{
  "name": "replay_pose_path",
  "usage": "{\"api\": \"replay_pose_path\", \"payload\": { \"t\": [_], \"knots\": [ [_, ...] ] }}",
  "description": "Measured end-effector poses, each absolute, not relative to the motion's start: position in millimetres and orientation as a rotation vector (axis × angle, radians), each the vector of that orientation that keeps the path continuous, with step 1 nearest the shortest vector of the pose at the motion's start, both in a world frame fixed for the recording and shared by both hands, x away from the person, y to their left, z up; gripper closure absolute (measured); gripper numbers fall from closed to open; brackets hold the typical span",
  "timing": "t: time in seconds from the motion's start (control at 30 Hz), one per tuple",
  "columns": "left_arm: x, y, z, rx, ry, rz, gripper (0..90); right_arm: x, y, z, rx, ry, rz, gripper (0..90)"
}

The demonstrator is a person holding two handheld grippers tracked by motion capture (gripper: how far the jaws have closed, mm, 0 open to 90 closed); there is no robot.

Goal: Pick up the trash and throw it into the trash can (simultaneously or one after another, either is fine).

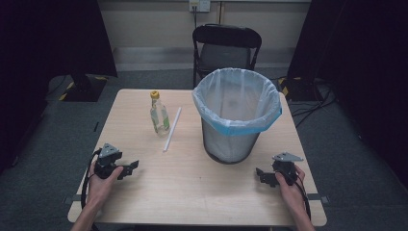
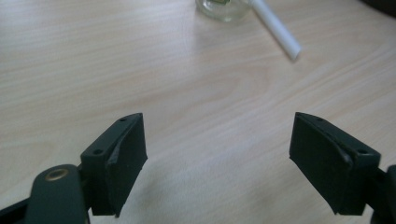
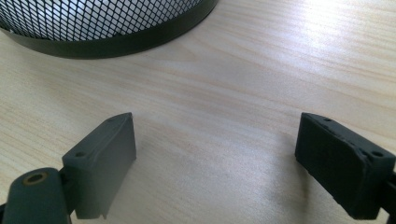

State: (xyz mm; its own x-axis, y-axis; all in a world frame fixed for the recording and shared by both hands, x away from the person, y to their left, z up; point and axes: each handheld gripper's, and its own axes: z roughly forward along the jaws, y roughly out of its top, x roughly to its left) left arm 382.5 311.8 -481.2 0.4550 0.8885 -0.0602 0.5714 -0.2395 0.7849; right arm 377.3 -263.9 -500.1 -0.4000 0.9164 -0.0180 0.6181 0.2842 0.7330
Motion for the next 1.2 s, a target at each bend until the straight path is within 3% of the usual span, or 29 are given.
{"api": "replay_pose_path", "payload": {
  "t": [1.2],
  "knots": [
    [466.2, 283.2, -439.3, 1.893, 1.073, 0.495, 16.2, 377.4, -263.7, -500.1, 1.378, 2.118, 0.912, 11.6]
  ]
}}
